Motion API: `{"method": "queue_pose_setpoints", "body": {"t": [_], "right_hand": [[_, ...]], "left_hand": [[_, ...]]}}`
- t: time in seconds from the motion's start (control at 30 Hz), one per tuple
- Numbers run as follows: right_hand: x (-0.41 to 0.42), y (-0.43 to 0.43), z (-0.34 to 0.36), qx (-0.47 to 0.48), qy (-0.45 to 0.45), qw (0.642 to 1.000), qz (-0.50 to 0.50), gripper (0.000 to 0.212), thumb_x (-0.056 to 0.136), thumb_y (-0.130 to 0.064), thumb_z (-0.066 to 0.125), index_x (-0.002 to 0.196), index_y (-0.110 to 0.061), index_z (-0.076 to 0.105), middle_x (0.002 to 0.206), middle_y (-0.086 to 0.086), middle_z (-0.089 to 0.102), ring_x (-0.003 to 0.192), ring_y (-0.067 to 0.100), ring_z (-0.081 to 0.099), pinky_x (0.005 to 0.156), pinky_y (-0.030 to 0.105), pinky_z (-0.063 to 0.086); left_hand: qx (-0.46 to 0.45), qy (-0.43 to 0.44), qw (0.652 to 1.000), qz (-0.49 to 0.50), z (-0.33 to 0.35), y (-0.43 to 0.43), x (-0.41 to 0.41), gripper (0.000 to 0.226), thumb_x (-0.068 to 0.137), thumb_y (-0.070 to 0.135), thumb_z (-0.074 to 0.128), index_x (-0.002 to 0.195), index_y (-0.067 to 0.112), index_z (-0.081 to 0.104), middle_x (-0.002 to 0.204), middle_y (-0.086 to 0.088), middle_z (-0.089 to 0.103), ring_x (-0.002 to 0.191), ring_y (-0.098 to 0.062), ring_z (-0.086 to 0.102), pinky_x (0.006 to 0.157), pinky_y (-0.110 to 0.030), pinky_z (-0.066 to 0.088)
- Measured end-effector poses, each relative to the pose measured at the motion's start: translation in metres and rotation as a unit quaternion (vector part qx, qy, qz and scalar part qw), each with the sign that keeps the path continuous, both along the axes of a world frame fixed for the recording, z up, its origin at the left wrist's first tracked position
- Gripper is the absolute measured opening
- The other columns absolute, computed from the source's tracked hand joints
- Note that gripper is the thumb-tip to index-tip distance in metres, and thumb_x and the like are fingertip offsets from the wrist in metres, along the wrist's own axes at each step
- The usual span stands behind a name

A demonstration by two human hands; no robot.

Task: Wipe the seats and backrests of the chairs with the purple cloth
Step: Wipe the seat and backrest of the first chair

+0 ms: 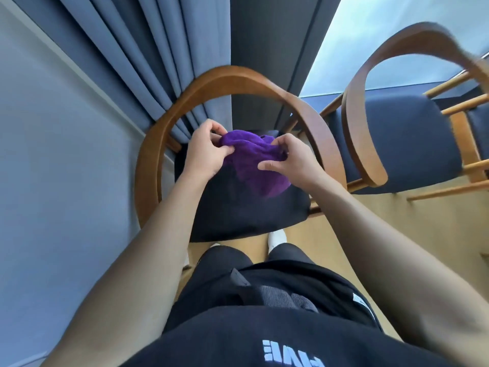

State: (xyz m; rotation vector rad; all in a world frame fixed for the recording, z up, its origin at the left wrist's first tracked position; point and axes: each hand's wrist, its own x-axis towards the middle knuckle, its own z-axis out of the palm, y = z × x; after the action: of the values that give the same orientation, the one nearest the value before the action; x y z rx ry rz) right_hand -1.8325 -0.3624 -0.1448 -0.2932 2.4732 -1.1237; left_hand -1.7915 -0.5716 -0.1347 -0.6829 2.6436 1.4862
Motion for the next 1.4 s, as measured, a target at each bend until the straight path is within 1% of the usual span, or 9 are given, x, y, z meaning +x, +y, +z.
{"method": "queue_pose_setpoints", "body": {"t": [0.2,0.37,0.47,0.57,0.83,1.03,1.13,1.27,1.4], "right_hand": [[-0.026,0.0,0.029,0.027,0.049,0.997,0.047,0.035,0.085,-0.013,0.076,0.108,-0.03,0.056,0.09,-0.015,0.054,0.087,0.006,0.059,0.073,0.023,0.055],[-0.044,-0.013,0.057,0.064,0.122,0.99,0.001,0.053,0.091,-0.025,0.07,0.138,-0.022,0.045,0.1,-0.01,0.057,0.083,0.001,0.055,0.069,0.007,0.043],[-0.06,-0.019,0.073,0.113,0.112,0.987,-0.003,0.033,0.095,-0.035,0.064,0.119,-0.011,0.063,0.106,0.008,0.062,0.09,0.021,0.061,0.082,0.036,0.054],[-0.069,-0.02,0.084,0.096,0.129,0.987,0.004,0.031,0.1,-0.041,0.054,0.086,-0.015,0.066,0.081,0.004,0.063,0.077,0.023,0.06,0.069,0.035,0.048],[-0.074,-0.021,0.086,0.003,0.123,0.992,-0.015,0.042,0.104,-0.048,0.038,0.083,-0.012,0.048,0.071,0.003,0.055,0.068,0.021,0.051,0.057,0.032,0.035],[-0.078,-0.017,0.086,-0.013,0.027,1.0,0.008,0.039,0.096,-0.045,0.059,0.11,-0.013,0.041,0.095,0.002,0.058,0.083,0.015,0.06,0.064,0.035,0.053],[-0.075,-0.009,0.087,-0.036,-0.031,0.997,0.064,0.052,0.084,-0.021,0.073,0.122,-0.02,0.036,0.106,0.006,0.059,0.092,0.022,0.066,0.075,0.044,0.061],[-0.069,-0.009,0.079,-0.008,0.052,0.993,0.106,0.036,0.09,-0.011,0.067,0.122,-0.023,0.055,0.107,-0.003,0.064,0.097,0.018,0.064,0.081,0.035,0.057],[-0.058,-0.008,0.066,-0.015,0.108,0.994,0.005,0.023,0.098,-0.023,0.061,0.118,-0.02,0.051,0.097,-0.01,0.06,0.086,0.009,0.059,0.078,0.028,0.05]], "left_hand": [[-0.015,0.042,0.999,-0.027,0.046,-0.025,-0.013,0.049,0.076,0.003,0.08,0.115,0.026,0.059,0.104,0.005,0.067,0.098,-0.014,0.065,0.083,-0.024,0.054],[-0.161,0.066,0.984,0.034,0.075,-0.027,-0.026,0.04,0.084,0.011,0.076,0.121,0.012,0.063,0.118,-0.007,0.066,0.11,-0.022,0.061,0.091,-0.028,0.046],[-0.191,0.078,0.976,0.061,0.087,-0.031,-0.032,0.033,0.084,0.017,0.077,0.114,0.008,0.065,0.112,-0.01,0.066,0.106,-0.026,0.06,0.082,-0.027,0.043],[-0.183,0.084,0.978,0.061,0.091,-0.035,-0.035,0.028,0.086,0.027,0.076,0.105,0.007,0.068,0.104,-0.01,0.069,0.099,-0.026,0.062,0.083,-0.036,0.05],[-0.124,0.024,0.991,0.035,0.082,-0.037,-0.043,0.026,0.104,0.038,0.043,0.089,0.018,0.051,0.073,0.006,0.053,0.079,-0.024,0.056,0.065,-0.034,0.033],[0.033,0.03,0.996,0.071,0.077,-0.038,-0.048,0.016,0.096,0.037,0.061,0.099,0.022,0.056,0.097,0.001,0.063,0.081,-0.013,0.061,0.068,-0.028,0.047],[0.163,-0.025,0.985,0.042,0.08,-0.037,-0.041,0.046,0.078,0.019,0.084,0.116,0.015,0.057,0.111,-0.004,0.065,0.085,-0.01,0.069,0.064,-0.026,0.057],[0.031,-0.078,0.996,-0.039,0.083,-0.027,-0.035,0.108,0.062,-0.01,0.082,0.152,0.02,0.03,0.147,-0.007,0.045,0.123,-0.024,0.055,0.101,-0.039,0.05],[-0.101,-0.081,0.992,0.011,0.076,-0.012,-0.03,0.085,0.083,0.004,0.075,0.151,0.019,0.026,0.149,-0.012,0.043,0.131,-0.032,0.049,0.108,-0.042,0.042]]}}
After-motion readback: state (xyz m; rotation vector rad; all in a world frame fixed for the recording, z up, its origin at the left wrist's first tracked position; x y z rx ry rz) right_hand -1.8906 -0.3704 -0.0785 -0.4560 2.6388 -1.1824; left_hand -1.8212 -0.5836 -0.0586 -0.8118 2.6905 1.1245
